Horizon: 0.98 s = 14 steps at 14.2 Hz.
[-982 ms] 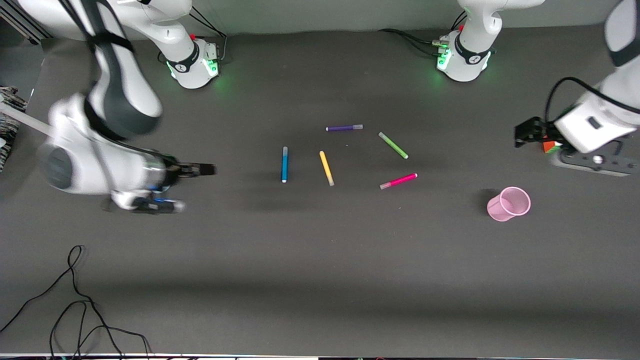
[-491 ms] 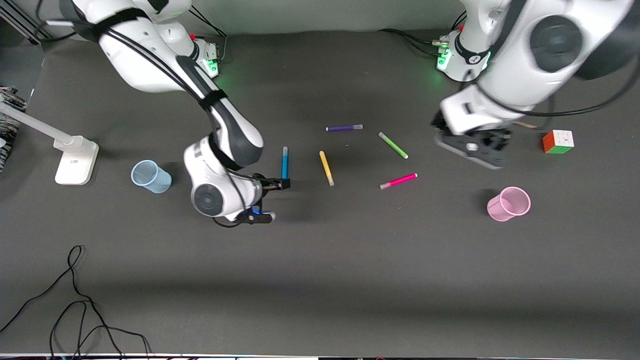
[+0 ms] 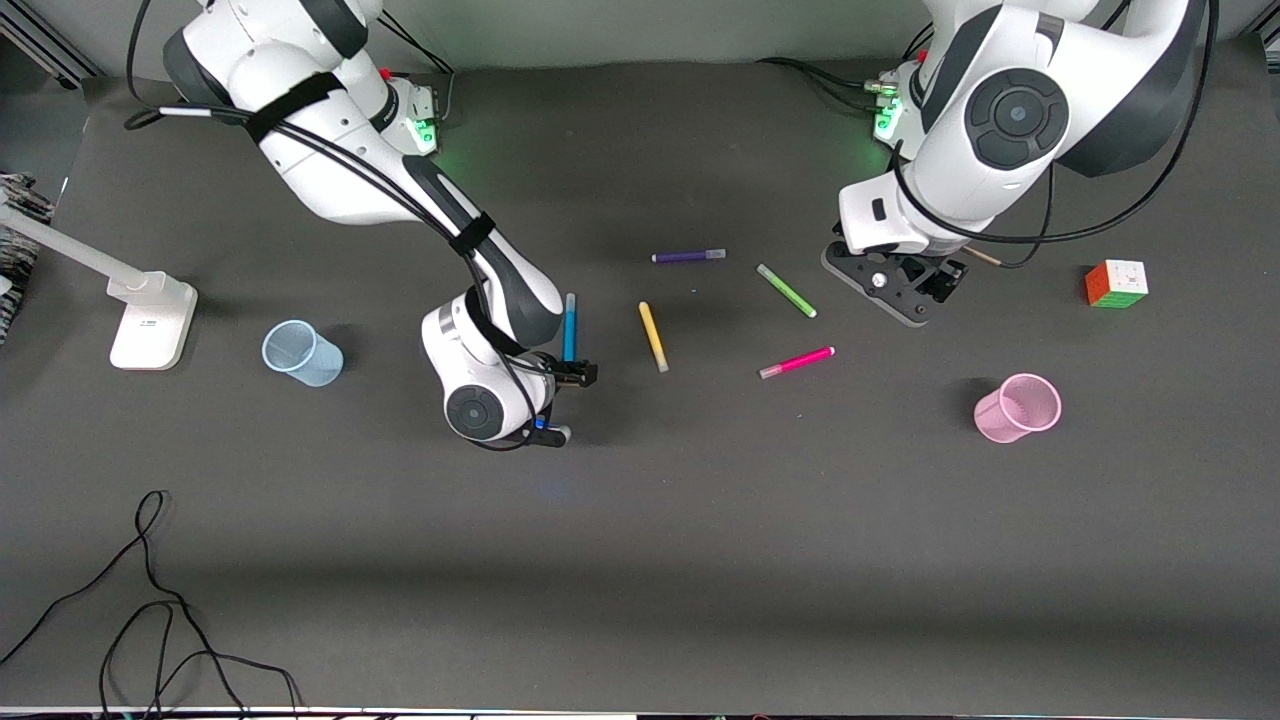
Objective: Place pink and blue markers in matching cups
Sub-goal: 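Grasp the blue marker with the right gripper while the left gripper lowers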
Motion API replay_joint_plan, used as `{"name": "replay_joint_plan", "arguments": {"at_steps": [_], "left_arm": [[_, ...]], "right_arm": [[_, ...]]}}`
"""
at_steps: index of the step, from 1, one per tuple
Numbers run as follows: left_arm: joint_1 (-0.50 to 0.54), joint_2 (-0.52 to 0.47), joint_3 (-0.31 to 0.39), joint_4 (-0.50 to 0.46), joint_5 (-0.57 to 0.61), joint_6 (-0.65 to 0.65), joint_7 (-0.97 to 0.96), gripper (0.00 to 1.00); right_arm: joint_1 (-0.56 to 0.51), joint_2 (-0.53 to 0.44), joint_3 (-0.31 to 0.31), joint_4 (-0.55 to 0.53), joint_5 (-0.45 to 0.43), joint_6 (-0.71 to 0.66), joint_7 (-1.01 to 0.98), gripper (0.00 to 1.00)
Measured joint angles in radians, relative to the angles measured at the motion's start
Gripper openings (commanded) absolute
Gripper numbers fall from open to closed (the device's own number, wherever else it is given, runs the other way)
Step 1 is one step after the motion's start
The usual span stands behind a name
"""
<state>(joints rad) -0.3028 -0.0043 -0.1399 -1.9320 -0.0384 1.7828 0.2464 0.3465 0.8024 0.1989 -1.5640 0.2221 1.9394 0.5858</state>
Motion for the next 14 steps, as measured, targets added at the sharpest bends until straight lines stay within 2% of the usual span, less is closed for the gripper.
{"name": "replay_joint_plan", "arguments": {"at_steps": [4,5,9,12,14], "left_arm": [[0.0,-0.002,0.0,-0.19,0.0,0.266,0.012,0.99],[-0.001,0.0,-0.001,-0.242,0.0,0.344,0.015,0.99],[-0.016,0.043,-0.003,-0.412,0.0,0.628,0.027,0.99],[-0.025,0.142,-0.004,-0.431,0.001,0.77,0.033,0.99],[-0.033,0.211,-0.004,-0.43,0.003,0.831,0.035,0.99]], "right_arm": [[0.0,0.003,0.0,-0.01,0.0,-0.022,0.022,0.04],[0.0,0.003,0.0,-0.01,0.001,-0.022,0.024,0.0],[-0.002,0.003,0.0,-0.01,0.001,-0.022,0.027,0.0],[-0.014,-0.001,-0.005,-0.007,0.001,-0.034,0.027,0.0],[-0.052,-0.034,-0.009,0.007,-0.002,-0.099,0.027,0.0]]}}
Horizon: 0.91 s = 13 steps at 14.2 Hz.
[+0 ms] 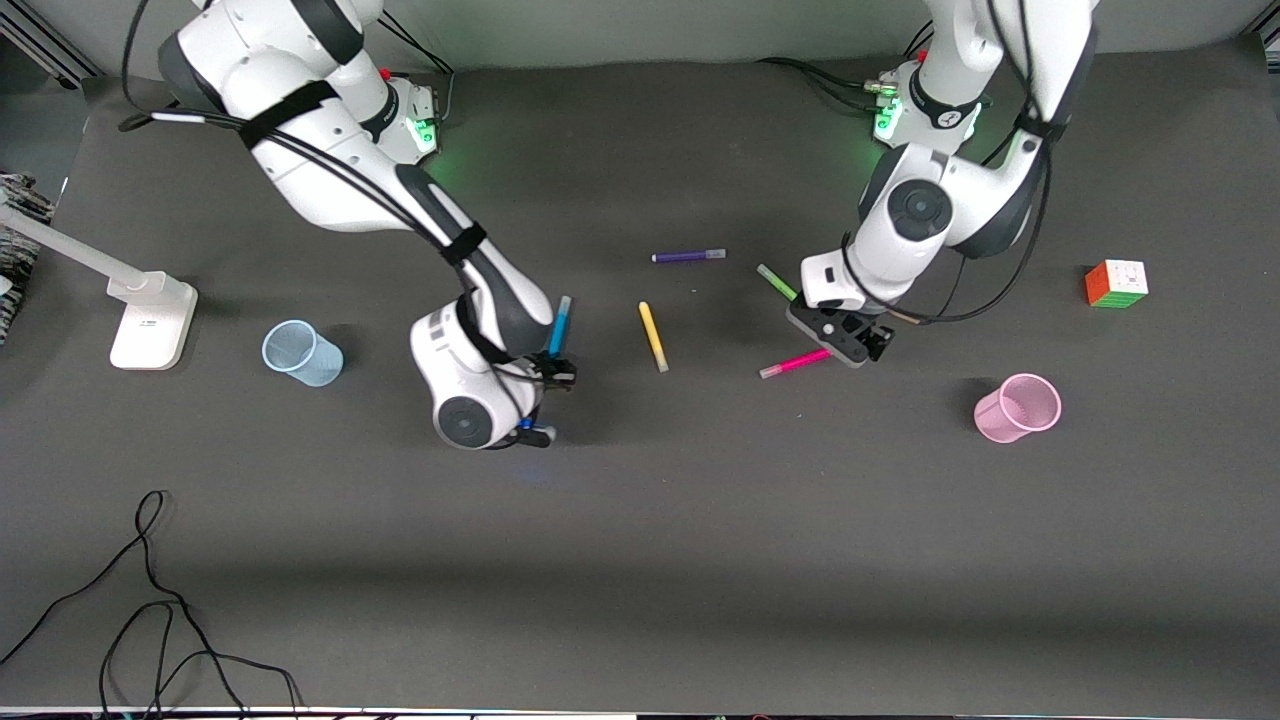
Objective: Place pink and blue markers in matching cups
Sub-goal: 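Grasp the blue marker with the right gripper while the left gripper lowers, then carry the blue marker to the blue cup while the left gripper grasps pink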
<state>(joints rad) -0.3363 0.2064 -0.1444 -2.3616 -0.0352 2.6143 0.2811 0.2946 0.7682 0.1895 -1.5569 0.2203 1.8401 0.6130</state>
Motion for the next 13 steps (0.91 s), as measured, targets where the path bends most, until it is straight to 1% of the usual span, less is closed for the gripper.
{"name": "replay_joint_plan", "arguments": {"at_steps": [1,3,4,5,6,7,9,11,13], "left_arm": [[-0.004,0.027,0.0,0.0,0.008,0.014,0.002,0.99],[-0.008,0.073,0.0,0.001,0.035,0.049,0.003,0.99],[-0.008,0.092,0.001,0.001,0.041,0.064,0.003,0.99],[-0.008,0.108,0.002,0.002,0.045,0.078,0.003,0.99],[-0.008,0.121,0.004,0.002,0.048,0.088,0.005,0.99],[-0.008,0.133,0.006,0.003,0.054,0.092,0.006,0.99],[-0.008,0.152,0.011,0.006,0.061,0.098,0.007,0.95],[-0.006,0.164,0.016,0.012,0.062,0.101,0.008,0.82],[-0.006,0.173,0.019,0.02,0.063,0.102,0.01,0.61]], "right_arm": [[-0.028,-0.038,-0.002,0.009,-0.004,-0.034,0.0,0.0],[-0.081,-0.157,-0.026,0.019,-0.037,-0.097,-0.01,0.0],[-0.097,-0.232,-0.048,0.014,-0.086,-0.118,-0.027,0.0],[-0.104,-0.301,-0.064,-0.002,-0.161,-0.121,-0.042,0.0],[-0.106,-0.363,-0.078,-0.033,-0.227,-0.106,-0.055,0.0],[-0.103,-0.422,-0.101,-0.08,-0.263,-0.07,-0.083,0.0],[-0.097,-0.522,-0.179,-0.191,-0.293,0.016,-0.219,0.0],[-0.098,-0.614,-0.279,-0.322,-0.297,0.125,-0.393,0.0],[-0.104,-0.699,-0.356,-0.471,-0.298,0.25,-0.521,0.0]]}}
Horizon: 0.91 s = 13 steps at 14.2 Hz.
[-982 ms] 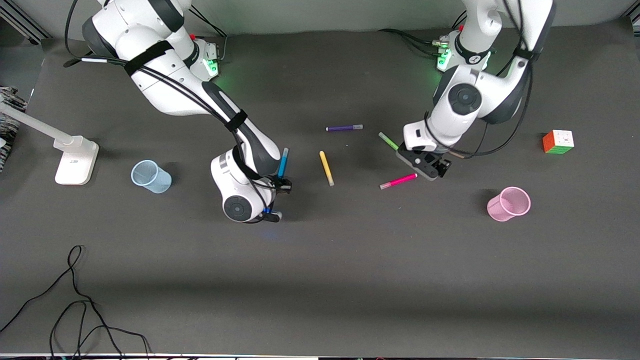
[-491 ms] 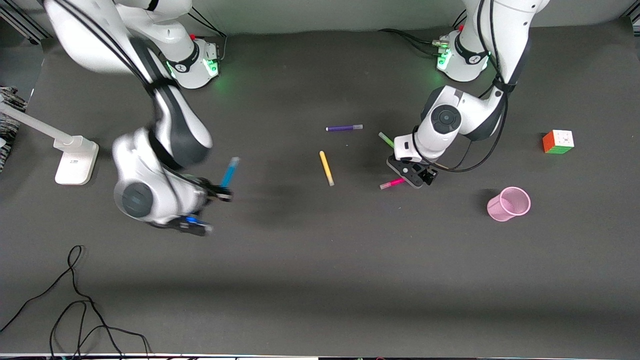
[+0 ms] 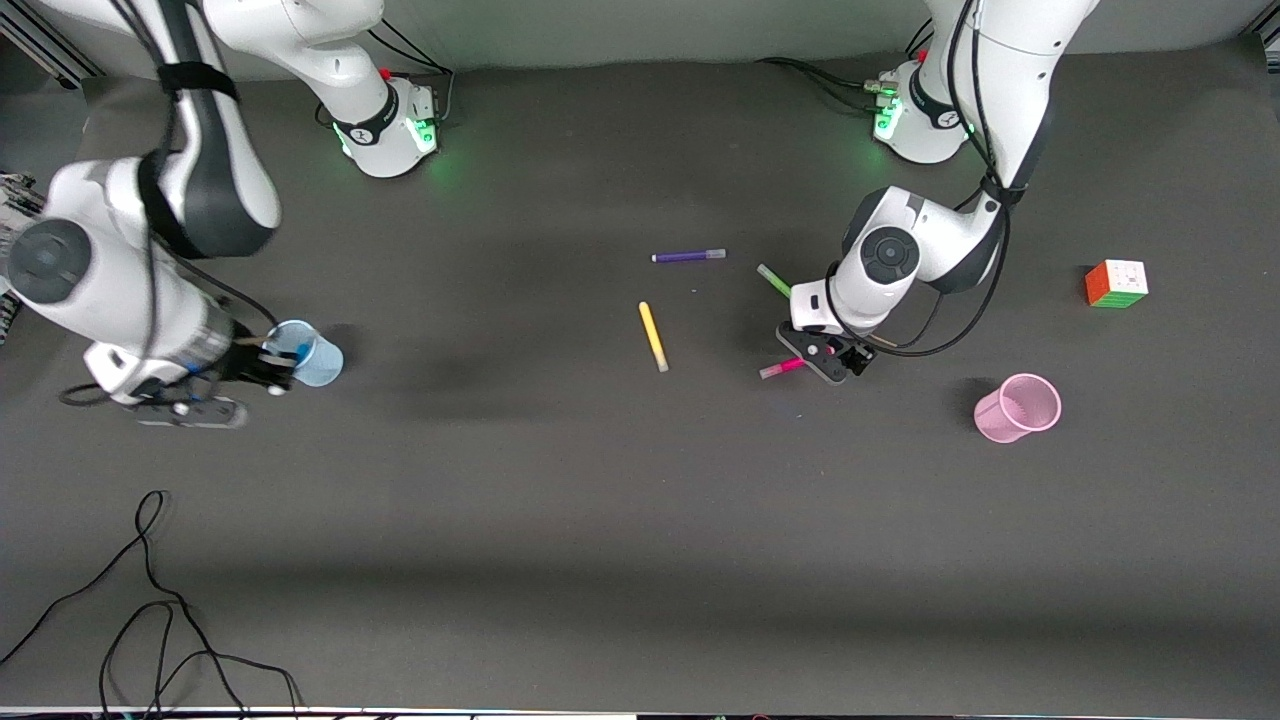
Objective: Place pink and blue markers in matching cups
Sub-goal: 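Carry the blue marker to the blue cup while the left gripper grasps pink, then drop the blue marker into the blue cup while the left gripper carries pink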
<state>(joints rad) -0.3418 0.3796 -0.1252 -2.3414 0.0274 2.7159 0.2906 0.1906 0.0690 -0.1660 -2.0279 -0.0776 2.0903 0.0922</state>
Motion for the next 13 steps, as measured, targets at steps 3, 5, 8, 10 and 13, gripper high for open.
{"name": "replay_joint_plan", "arguments": {"at_steps": [3,5,8,10,13], "left_arm": [[0.0,0.004,0.001,0.008,0.0,0.0,0.0,0.18],[0.001,0.003,0.005,0.014,0.0,0.001,-0.001,0.0],[0.004,0.004,0.006,0.018,-0.001,0.0,-0.005,0.0],[0.004,0.004,0.006,0.024,-0.002,0.0,-0.02,0.0],[0.014,-0.009,0.007,0.079,-0.002,-0.019,-0.079,0.0]], "right_arm": [[0.001,-0.092,-0.05,-0.209,-0.04,0.187,-0.066,0.0],[0.003,-0.111,-0.062,-0.288,-0.051,0.285,-0.1,0.0],[0.007,-0.112,-0.112,-0.353,-0.062,0.403,-0.176,0.0],[0.007,-0.111,-0.129,-0.385,-0.065,0.461,-0.195,0.0],[0.009,-0.106,-0.129,-0.418,-0.066,0.512,-0.195,0.0]]}}
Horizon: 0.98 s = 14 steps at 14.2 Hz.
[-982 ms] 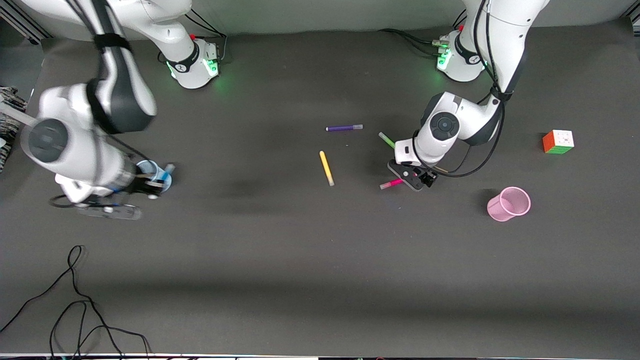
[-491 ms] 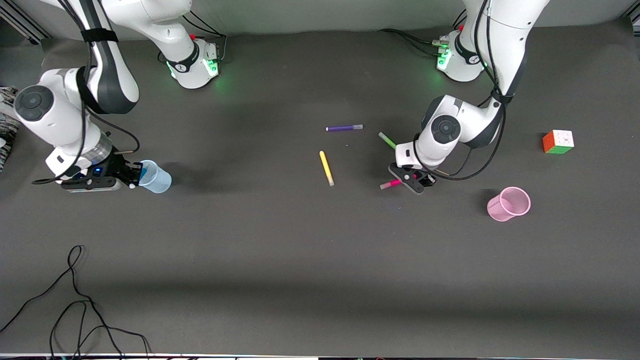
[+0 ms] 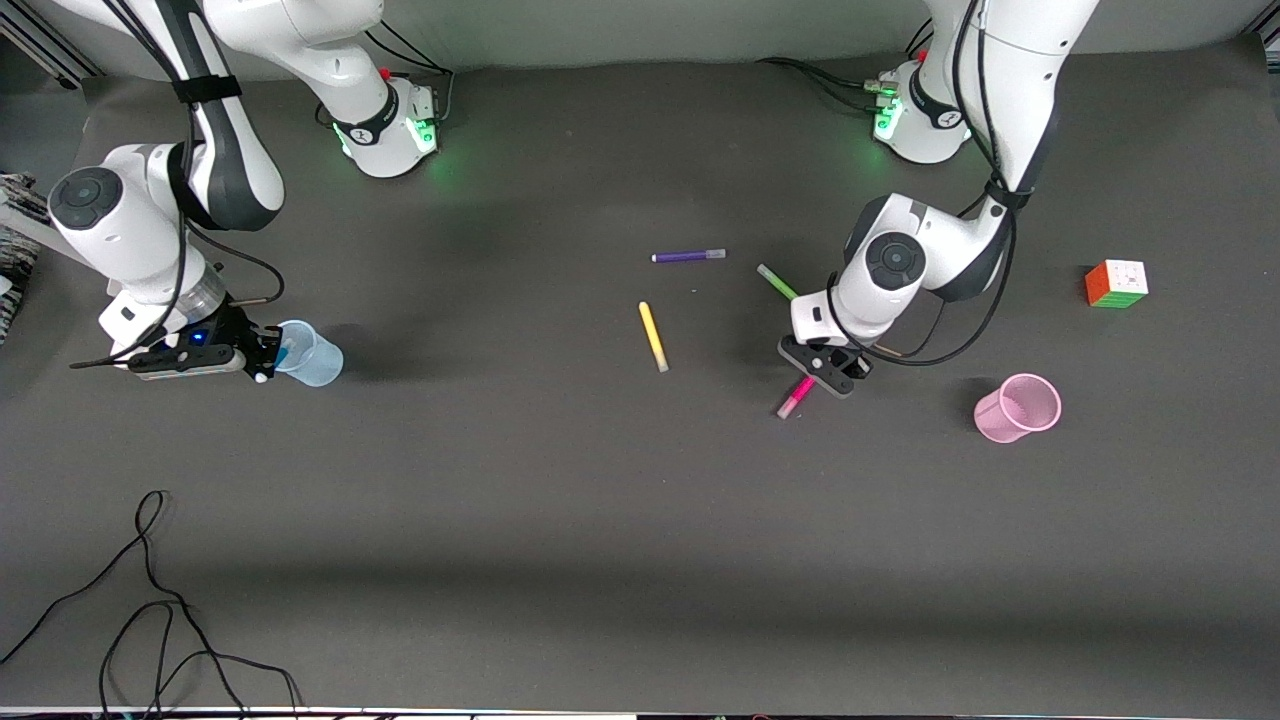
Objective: Place pink and blue markers in matching cups
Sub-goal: 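Drop the blue marker into the blue cup while the left gripper carries pink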
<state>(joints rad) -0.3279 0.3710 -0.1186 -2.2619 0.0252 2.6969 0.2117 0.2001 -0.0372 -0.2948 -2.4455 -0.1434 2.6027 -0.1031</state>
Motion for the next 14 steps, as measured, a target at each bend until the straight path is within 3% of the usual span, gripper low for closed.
{"name": "replay_joint_plan", "arguments": {"at_steps": [2,6,7,8,9,11,14], "left_arm": [[0.041,-0.055,0.001,0.057,-0.001,-0.124,-0.011,0.0],[0.178,-0.233,0.006,0.192,-0.043,-0.578,-0.009,0.0],[0.217,-0.263,0.007,0.228,-0.044,-0.691,-0.007,0.0],[0.256,-0.281,0.009,0.263,-0.046,-0.791,-0.002,0.0],[0.297,-0.288,0.01,0.301,-0.046,-0.871,0.003,0.0],[0.372,-0.285,0.012,0.375,-0.046,-1.011,0.016,0.0],[0.45,-0.268,0.014,0.433,-0.036,-1.107,0.02,0.0]], "right_arm": [[0.0,0.002,-0.003,-0.019,0.0,0.028,0.0,0.0],[0.0,0.004,-0.018,-0.042,0.0,0.051,0.0,0.0],[0.0,0.005,-0.022,-0.044,0.0,0.051,0.0,0.33],[0.0,0.005,-0.023,-0.047,0.0,0.051,0.0,0.95],[0.0,0.006,-0.024,-0.05,0.0,0.051,0.0,1.0],[0.0,0.012,-0.025,-0.053,0.0,0.051,0.0,1.0],[0.0,0.019,-0.025,-0.051,0.0,0.052,0.0,1.0]]}}
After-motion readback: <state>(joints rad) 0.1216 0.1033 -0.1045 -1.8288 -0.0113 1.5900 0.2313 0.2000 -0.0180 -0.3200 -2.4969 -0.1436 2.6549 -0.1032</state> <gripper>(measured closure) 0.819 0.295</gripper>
